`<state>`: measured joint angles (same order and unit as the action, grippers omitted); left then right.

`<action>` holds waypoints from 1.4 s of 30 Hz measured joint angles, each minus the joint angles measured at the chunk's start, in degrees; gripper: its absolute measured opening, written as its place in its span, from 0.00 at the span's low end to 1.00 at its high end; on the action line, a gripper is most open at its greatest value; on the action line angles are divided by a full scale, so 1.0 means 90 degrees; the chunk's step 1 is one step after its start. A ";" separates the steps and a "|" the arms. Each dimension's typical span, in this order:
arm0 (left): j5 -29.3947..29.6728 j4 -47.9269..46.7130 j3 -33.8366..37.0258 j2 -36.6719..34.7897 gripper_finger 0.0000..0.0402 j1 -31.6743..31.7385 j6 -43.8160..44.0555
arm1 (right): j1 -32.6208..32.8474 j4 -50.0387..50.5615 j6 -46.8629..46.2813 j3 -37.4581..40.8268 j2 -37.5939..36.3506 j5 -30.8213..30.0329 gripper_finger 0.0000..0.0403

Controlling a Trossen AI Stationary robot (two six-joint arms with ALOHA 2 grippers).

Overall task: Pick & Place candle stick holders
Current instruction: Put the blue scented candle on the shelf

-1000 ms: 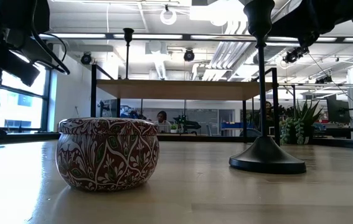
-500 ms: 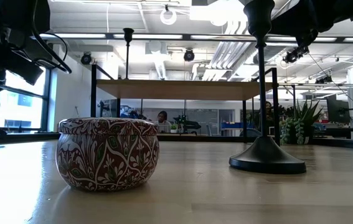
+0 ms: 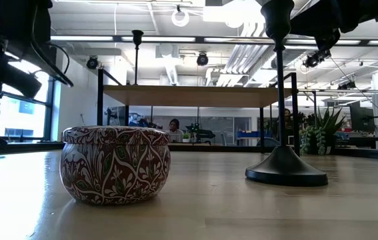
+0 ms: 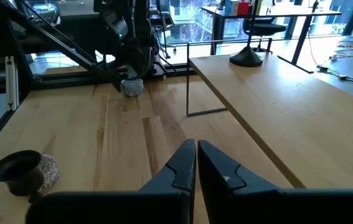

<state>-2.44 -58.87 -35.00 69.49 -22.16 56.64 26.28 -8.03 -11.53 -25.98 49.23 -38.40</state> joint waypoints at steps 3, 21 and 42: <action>0.0049 0.0049 0.0039 0.0000 0.95 -0.0001 -0.0067 | 0.0000 0.0000 0.0000 0.0000 0.0000 0.0001 0.03; 0.0341 0.0047 0.0039 0.0000 0.93 -0.0001 -0.0096 | 0.0000 0.0000 -0.0046 0.0000 0.0000 -0.0048 0.03; 0.0283 -0.0239 -0.0267 0.0007 0.70 -0.0001 -0.0146 | 0.0000 -0.0001 -0.0005 0.0000 0.0000 -0.0045 0.03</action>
<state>0.10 -61.03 -37.41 69.56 -22.17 55.32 26.28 -8.04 -11.57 -25.98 49.23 -38.81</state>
